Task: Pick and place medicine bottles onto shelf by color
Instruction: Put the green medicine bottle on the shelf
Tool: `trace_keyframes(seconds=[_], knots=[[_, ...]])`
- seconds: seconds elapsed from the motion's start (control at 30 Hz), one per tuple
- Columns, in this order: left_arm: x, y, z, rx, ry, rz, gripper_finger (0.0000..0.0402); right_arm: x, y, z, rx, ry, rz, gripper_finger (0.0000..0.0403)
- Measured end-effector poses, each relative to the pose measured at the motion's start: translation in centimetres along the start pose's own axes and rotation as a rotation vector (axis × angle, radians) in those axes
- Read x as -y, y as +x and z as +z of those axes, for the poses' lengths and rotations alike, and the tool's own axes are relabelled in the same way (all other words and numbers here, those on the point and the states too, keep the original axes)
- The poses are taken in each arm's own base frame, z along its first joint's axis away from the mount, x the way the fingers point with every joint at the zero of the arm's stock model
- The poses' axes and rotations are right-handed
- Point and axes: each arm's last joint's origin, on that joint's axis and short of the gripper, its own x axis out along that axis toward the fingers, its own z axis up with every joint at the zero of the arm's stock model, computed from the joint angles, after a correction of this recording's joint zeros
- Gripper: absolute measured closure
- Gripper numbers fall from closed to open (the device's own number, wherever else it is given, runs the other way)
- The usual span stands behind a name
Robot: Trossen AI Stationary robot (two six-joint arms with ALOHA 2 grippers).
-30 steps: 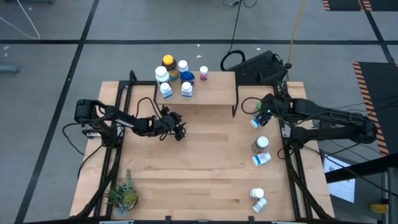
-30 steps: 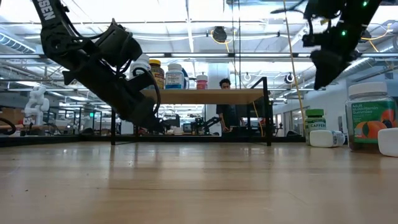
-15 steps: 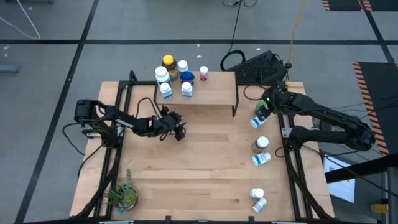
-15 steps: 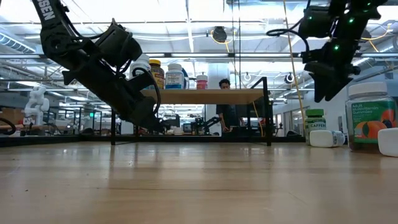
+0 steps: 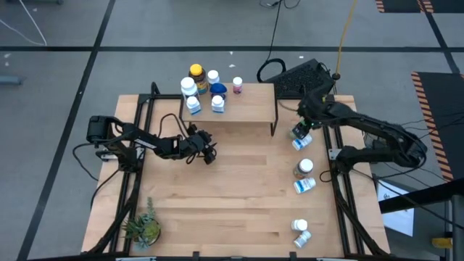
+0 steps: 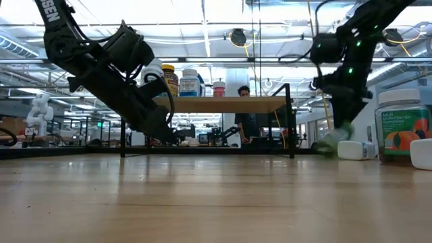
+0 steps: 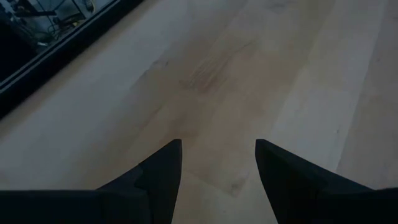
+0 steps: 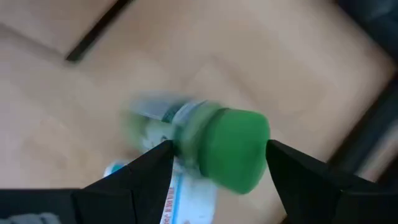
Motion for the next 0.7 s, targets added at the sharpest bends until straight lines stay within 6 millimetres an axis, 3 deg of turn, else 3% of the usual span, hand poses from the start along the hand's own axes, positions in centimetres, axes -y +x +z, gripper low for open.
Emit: trace_keyframes(seconds=[0.23,0.5,0.7], knots=[[0.0,0.0,0.0,-0.001,0.001,0.000,0.0195,-0.2,0.6,0.5,0.009,-0.011,0.019,0.0151],[0.0,0.0,0.0,0.000,0.004,0.000,0.0195,-0.3,-0.1,1.5,0.149,0.024,0.057,0.0151],[0.0,0.0,0.0,0.001,0.005,0.000,0.0195,-0.9,2.2,2.5,0.113,-0.069,0.097,0.0145]])
